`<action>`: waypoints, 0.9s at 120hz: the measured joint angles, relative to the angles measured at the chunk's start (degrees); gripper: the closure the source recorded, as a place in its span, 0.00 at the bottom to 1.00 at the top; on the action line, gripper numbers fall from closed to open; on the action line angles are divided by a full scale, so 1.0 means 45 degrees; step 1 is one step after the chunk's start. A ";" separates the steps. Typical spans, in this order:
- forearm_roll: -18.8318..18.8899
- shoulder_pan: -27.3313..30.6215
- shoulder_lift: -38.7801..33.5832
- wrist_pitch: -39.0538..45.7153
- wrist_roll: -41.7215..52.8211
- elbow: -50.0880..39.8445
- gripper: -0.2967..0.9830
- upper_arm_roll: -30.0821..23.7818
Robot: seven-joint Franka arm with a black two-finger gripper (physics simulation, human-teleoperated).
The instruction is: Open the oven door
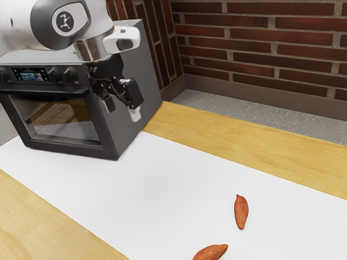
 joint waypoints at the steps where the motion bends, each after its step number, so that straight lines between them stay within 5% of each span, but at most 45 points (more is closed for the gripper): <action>1: 0.0000 0.0002 0.0000 -0.0006 0.0020 0.0000 0.23 0.0000; 41: 0.0020 0.0041 -0.0319 -0.0280 0.0739 0.1143 0.23 0.0052; 49: 0.0483 -0.0053 -0.2157 -0.0601 0.1777 0.2189 0.23 0.0288; 57: 0.1491 -0.0581 -0.2795 -0.1201 0.2872 0.2334 0.24 0.1758; 73: 0.1789 0.0147 -0.3104 -0.0130 0.5227 0.0117 0.23 0.3916; 108: 0.1493 -0.0031 -0.3201 0.3622 1.0439 -0.3158 0.23 0.4640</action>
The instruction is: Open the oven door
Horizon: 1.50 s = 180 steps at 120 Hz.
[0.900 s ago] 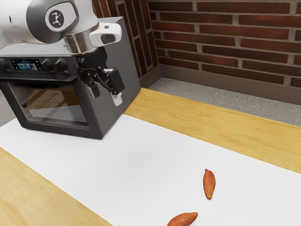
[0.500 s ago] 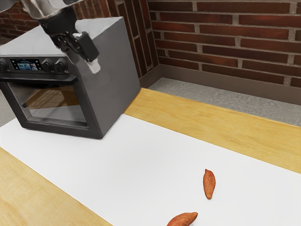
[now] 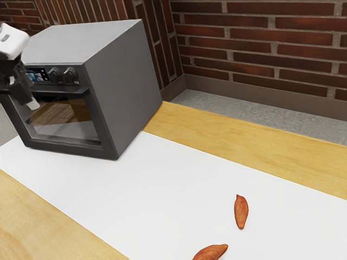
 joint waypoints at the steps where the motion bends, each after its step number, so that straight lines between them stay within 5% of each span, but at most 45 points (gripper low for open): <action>1: -0.0005 0.0007 -0.0062 0.0110 0.0128 -0.0121 0.23 0.0024; 49: -0.1434 0.0112 0.0661 0.2995 0.4847 -0.0610 0.23 0.2563; 82: -0.1958 0.0256 0.2455 0.5038 0.6497 0.0132 0.23 0.2721; 109: -0.2978 -0.0366 0.1906 0.5573 0.7631 -0.0569 0.23 0.2647; 180: -0.2008 -0.0502 0.1594 0.7373 0.8838 -0.2680 0.23 0.2412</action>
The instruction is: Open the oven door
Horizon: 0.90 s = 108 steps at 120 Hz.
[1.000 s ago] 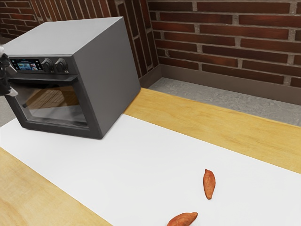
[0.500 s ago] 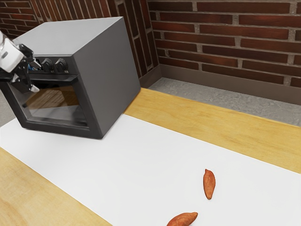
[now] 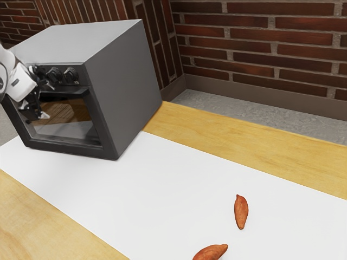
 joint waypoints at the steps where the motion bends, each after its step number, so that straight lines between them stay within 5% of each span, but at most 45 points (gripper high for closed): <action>1: 0.0013 0.0008 0.0000 0.0023 0.0006 -0.0009 0.23 -0.0001; 13: 0.0145 0.0052 -0.0264 0.0278 0.0064 -0.0438 0.23 -0.0035; 25: 0.1113 0.0368 -0.2583 0.0942 -0.0023 -0.3131 0.24 -0.0525; 42: 0.4127 0.0661 -0.9262 0.1450 -0.0675 -0.9975 0.27 -0.1464; 49: 0.4512 0.0806 -1.2546 -0.0025 -0.1068 -0.8819 0.25 -0.2559; 55: 0.3430 0.0843 -1.0305 -0.2068 -0.1894 -0.2562 0.25 -0.3380; 60: 0.2813 0.0852 -0.6346 -0.4115 -0.3008 0.2672 0.25 -0.4606; 67: 0.2271 0.0824 -0.2402 -0.6380 -0.4631 0.6024 0.24 -0.6058; 81: 0.1660 0.0356 0.0542 -0.8929 -0.7558 0.6422 0.24 -0.7274; 95: 0.1262 -0.0196 0.1208 -0.9909 -0.9581 0.5744 0.24 -0.7438; 108: 0.0988 0.0574 0.1319 -1.0420 -1.1115 0.5672 0.23 -0.7427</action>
